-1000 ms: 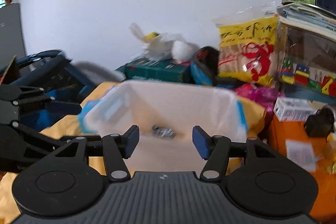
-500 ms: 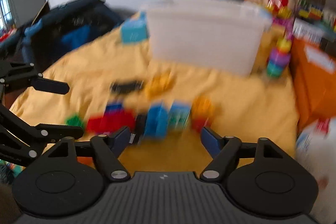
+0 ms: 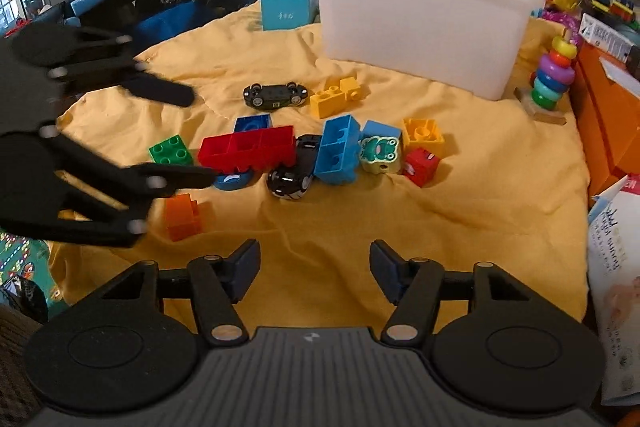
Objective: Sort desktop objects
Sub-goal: 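Grasp the long red Lego brick with the left tool, then grasp the blue Lego brick with the right tool while the left tool holds the red brick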
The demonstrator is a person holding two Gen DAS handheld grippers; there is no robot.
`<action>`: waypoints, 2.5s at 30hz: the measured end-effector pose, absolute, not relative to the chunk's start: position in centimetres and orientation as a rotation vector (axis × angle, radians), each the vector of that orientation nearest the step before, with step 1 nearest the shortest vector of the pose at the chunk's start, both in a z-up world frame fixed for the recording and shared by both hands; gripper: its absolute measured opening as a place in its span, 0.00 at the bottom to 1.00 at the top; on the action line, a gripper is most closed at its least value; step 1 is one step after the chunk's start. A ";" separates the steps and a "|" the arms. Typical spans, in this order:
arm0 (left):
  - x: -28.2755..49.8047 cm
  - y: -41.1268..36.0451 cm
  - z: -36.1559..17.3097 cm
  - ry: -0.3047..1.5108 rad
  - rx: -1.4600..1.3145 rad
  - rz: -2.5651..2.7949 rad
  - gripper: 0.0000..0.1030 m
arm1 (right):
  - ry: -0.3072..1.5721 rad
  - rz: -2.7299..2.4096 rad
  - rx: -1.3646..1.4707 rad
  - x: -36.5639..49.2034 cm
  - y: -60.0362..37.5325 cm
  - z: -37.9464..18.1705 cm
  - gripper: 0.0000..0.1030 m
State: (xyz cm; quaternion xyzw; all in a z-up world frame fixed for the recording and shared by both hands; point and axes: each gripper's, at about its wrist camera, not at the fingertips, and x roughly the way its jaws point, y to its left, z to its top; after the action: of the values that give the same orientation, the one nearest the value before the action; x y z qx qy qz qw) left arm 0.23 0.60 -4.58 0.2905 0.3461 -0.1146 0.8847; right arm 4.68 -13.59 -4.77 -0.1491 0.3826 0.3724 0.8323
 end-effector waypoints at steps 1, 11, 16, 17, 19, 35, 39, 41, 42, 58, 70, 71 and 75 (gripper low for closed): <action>0.6 0.3 -5.0 0.724 0.632 -0.254 0.52 | 0.807 0.786 -0.317 4.6 -13.7 -4.7 0.61; 3.4 4.6 -4.7 0.889 0.206 -0.369 0.24 | 0.793 0.742 -0.291 4.6 -14.2 -4.2 0.53; 2.7 6.8 -5.1 0.995 -0.296 -0.541 0.24 | 0.784 0.683 -0.274 5.8 -14.4 -4.1 0.52; 2.8 6.4 -5.9 1.028 -0.342 -0.578 0.24 | 0.785 0.675 -0.267 6.1 -14.5 -4.0 0.52; 3.0 5.9 -7.8 1.106 -0.421 -0.611 0.24 | 0.798 0.665 -0.246 6.7 -14.7 -4.1 0.52; -0.4 4.8 -4.3 0.899 -0.046 -0.392 0.55 | 0.942 0.732 0.048 12.4 -12.7 -4.7 0.41; -1.1 4.1 -4.1 0.886 0.011 -0.407 0.55 | 1.059 0.674 0.114 14.6 -11.5 -6.9 0.35; -1.4 3.4 -3.8 0.870 0.047 -0.410 0.55 | 1.040 0.696 0.111 14.6 -11.4 -7.0 0.26; -1.4 3.1 -3.7 0.863 0.062 -0.418 0.55 | 1.019 0.696 0.088 14.3 -11.5 -6.6 0.26; 1.0 1.9 -6.7 0.978 0.095 -0.389 0.32 | 0.661 0.681 -0.885 3.1 -12.2 -6.7 0.39; 0.9 2.1 -6.6 0.955 0.054 -0.410 0.28 | 0.870 0.691 -0.423 7.0 -14.8 -6.2 0.34; 0.9 2.2 -6.4 0.955 0.043 -0.416 0.28 | 0.870 0.694 -0.415 6.8 -15.0 -6.5 0.32; 1.4 3.2 -3.3 0.888 -0.013 -0.437 0.28 | 0.874 0.703 -0.368 6.6 -15.4 -5.4 0.26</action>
State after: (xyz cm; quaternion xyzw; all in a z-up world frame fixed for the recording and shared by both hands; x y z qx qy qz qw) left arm 1.43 3.17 -3.29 -0.0061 0.4260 -0.2097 0.8801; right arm 6.58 -15.39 -5.43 -0.1735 0.4122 0.3316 0.8307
